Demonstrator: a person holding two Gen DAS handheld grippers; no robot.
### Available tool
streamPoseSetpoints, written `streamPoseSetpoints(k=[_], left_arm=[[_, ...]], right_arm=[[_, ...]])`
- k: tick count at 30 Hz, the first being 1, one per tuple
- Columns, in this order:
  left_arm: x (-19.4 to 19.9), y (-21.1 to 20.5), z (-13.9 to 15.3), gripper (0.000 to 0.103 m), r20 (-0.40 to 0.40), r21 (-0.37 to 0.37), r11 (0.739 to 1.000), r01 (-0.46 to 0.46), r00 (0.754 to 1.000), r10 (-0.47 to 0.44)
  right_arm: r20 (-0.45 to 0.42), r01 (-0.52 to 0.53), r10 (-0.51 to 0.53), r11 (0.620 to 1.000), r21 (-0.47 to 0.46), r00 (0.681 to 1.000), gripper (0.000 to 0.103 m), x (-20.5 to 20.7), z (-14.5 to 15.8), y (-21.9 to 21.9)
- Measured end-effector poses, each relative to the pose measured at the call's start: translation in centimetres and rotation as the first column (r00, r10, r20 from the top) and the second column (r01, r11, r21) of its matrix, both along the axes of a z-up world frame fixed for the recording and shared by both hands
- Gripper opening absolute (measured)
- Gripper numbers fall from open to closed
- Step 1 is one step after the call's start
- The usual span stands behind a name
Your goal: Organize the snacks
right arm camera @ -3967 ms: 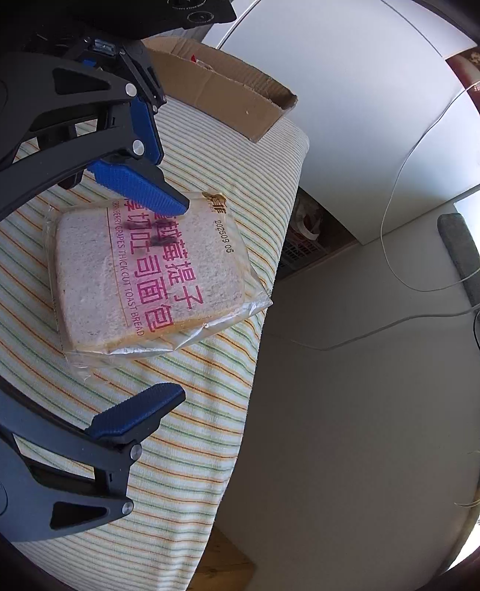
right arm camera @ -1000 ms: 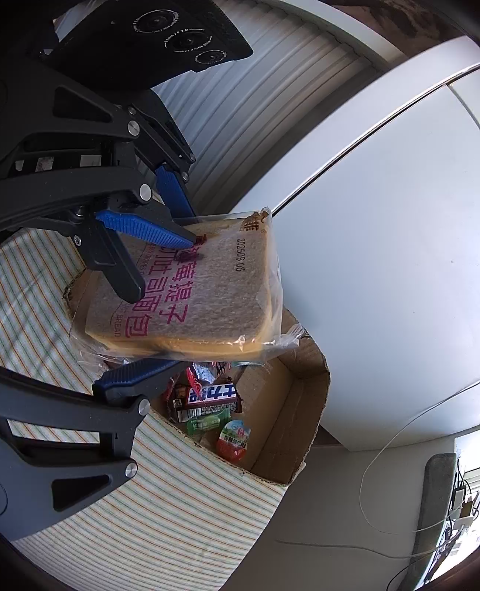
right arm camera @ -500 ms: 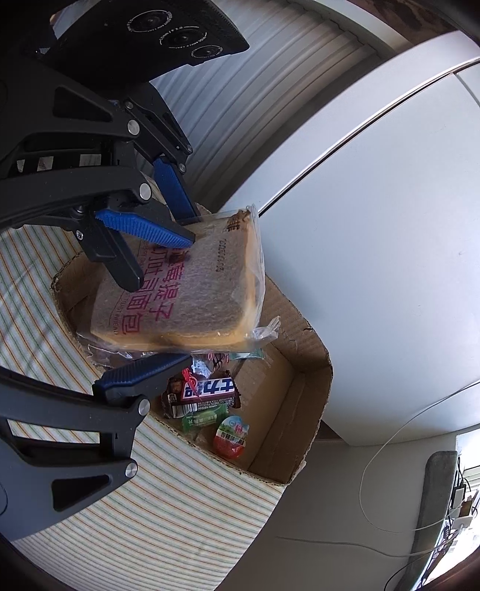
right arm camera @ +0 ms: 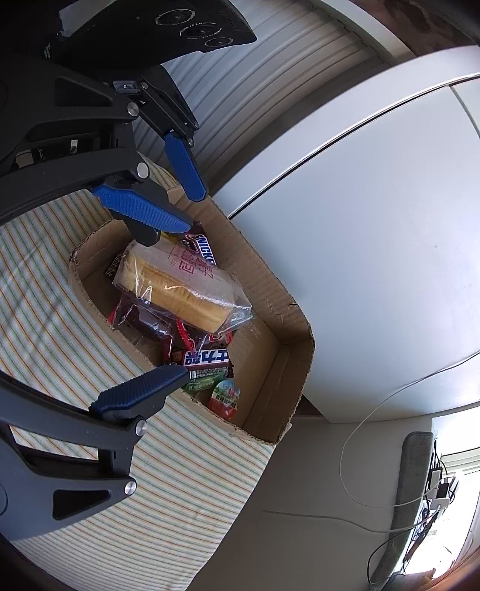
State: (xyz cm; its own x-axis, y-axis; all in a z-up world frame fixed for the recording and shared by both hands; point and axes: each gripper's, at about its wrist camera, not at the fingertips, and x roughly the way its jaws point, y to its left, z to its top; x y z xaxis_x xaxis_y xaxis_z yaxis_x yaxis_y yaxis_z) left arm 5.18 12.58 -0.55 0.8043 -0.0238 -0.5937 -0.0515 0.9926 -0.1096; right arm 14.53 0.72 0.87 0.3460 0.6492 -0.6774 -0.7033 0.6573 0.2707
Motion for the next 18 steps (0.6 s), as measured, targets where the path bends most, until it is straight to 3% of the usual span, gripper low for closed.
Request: streamPoseSetpoints(k=[3, 5, 12, 18], left_arm=[[-0.6, -0.2, 0.1, 0.062, 0.000, 0.015, 1.000, -0.006, 1.000, 0.006], [-1.0, -0.2, 0.2, 0.070, 0.001, 0.021, 1.000, -0.013, 1.000, 0.013], [-3.0, -0.2, 0.4, 0.080, 0.010, 0.026, 0.999, -0.042, 0.999, 0.042], [-3.8, -0.1, 0.2, 0.081, -0.009, 0.037, 0.995, -0.093, 0.996, 0.094]], right_arm=[[0.037, 0.026, -0.025, 1.000, -0.010, 0.999, 0.080, -0.6, 0.4, -1.0], [0.066, 0.051, -0.050, 0.999, -0.017, 0.997, 0.087, -1.1, 0.7, -1.8], [0.205, 0.119, -0.104, 0.991, -0.066, 0.973, 0.090, -4.1, 1.3, -4.5], [0.308, 0.204, -0.164, 0.974, -0.102, 0.937, 0.100, -6.3, 1.2, -6.6]])
